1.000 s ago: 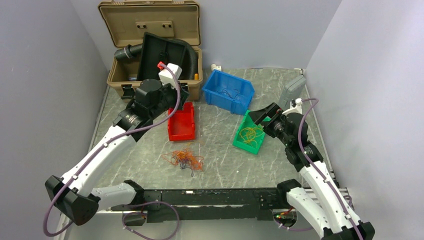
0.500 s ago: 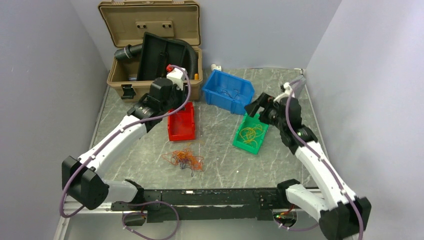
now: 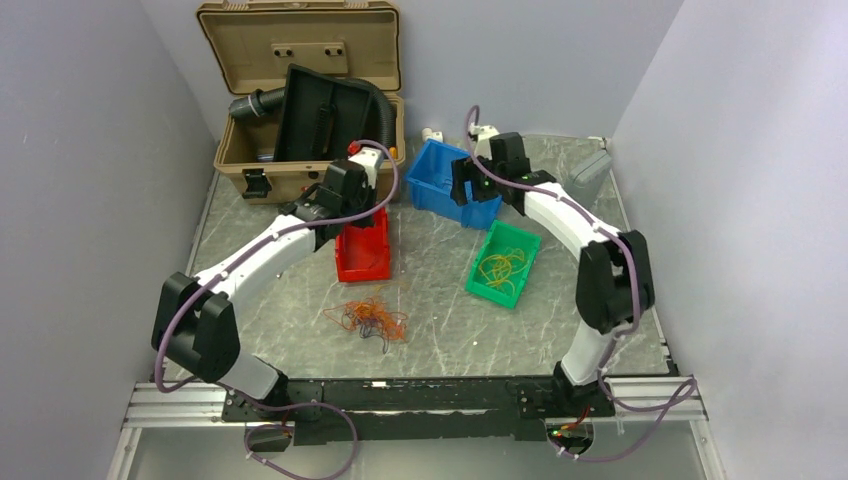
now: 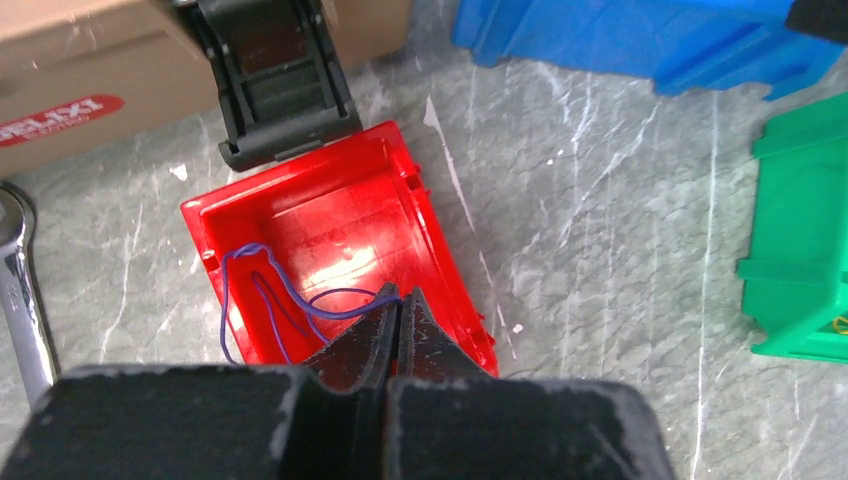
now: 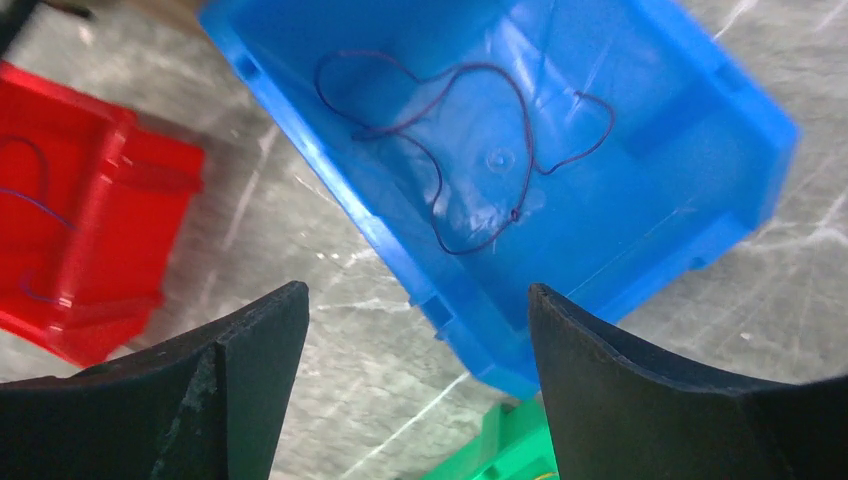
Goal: Untangle the cables
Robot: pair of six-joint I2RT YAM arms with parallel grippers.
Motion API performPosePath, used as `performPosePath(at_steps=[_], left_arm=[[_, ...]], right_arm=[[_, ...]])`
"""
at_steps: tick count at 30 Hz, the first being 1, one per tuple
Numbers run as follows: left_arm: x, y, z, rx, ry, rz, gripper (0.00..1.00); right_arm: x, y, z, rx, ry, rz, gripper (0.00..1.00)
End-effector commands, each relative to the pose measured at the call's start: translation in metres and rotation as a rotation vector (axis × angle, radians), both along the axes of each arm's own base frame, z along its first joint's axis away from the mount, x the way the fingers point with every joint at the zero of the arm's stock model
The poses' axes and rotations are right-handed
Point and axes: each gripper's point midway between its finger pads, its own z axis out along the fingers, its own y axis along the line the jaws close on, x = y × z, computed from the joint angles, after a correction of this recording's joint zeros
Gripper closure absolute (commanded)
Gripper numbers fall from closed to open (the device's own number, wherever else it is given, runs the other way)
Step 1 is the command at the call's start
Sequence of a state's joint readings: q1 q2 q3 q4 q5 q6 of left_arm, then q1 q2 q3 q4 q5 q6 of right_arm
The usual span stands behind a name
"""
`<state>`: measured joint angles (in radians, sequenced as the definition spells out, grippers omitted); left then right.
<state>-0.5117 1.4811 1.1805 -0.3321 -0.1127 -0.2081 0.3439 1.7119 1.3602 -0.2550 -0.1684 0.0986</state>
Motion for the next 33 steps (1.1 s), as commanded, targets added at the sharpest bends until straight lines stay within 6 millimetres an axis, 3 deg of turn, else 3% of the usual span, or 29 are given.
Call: performPosePath(at_steps=[1, 5, 7, 10, 12, 16, 19, 23, 27, 30, 33], left_arm=[[0.009, 0.007, 0.008, -0.02, 0.003, 0.051, 1.0], [0.005, 0.007, -0.002, -0.05, 0.033, 0.037, 1.0], [0.003, 0.007, -0.004, -0.057, 0.038, 0.033, 1.0], [0.002, 0.007, -0.004, -0.059, 0.039, 0.034, 1.0], [0.001, 0.008, -0.004, -0.054, 0.04, 0.034, 1.0], [0.0, 0.01, -0.006, -0.049, 0.045, 0.036, 1.0], [0.0, 0.009, -0.006, -0.053, 0.046, 0.035, 1.0], [-0.003, 0.008, -0.005, -0.063, 0.045, 0.026, 1.0], [-0.005, 0.002, 0.002, -0.09, 0.04, -0.002, 1.0], [-0.008, -0.005, 0.026, -0.12, 0.022, -0.045, 1.0], [-0.011, -0.005, 0.065, -0.131, -0.039, -0.062, 1.0]], right_arm=[[0.01, 0.012, -0.01, -0.097, -0.026, 0.179, 0.18], [0.017, 0.018, -0.028, -0.117, 0.013, 0.181, 0.23], [0.018, 0.022, -0.034, -0.113, 0.027, 0.17, 0.39], [0.016, 0.033, -0.034, -0.098, 0.019, 0.121, 0.73], [0.016, 0.041, -0.028, -0.062, 0.001, 0.061, 0.82], [0.014, 0.061, -0.012, 0.074, -0.003, -0.012, 0.9], [0.014, 0.076, -0.01, 0.103, 0.005, 0.0, 0.78], [0.018, 0.074, -0.009, 0.05, 0.004, -0.034, 0.7], [0.015, 0.069, 0.001, 0.045, -0.017, -0.041, 0.33], [0.008, 0.065, 0.014, 0.058, -0.044, -0.04, 0.22], [-0.001, 0.057, 0.04, 0.084, -0.091, -0.045, 0.18]])
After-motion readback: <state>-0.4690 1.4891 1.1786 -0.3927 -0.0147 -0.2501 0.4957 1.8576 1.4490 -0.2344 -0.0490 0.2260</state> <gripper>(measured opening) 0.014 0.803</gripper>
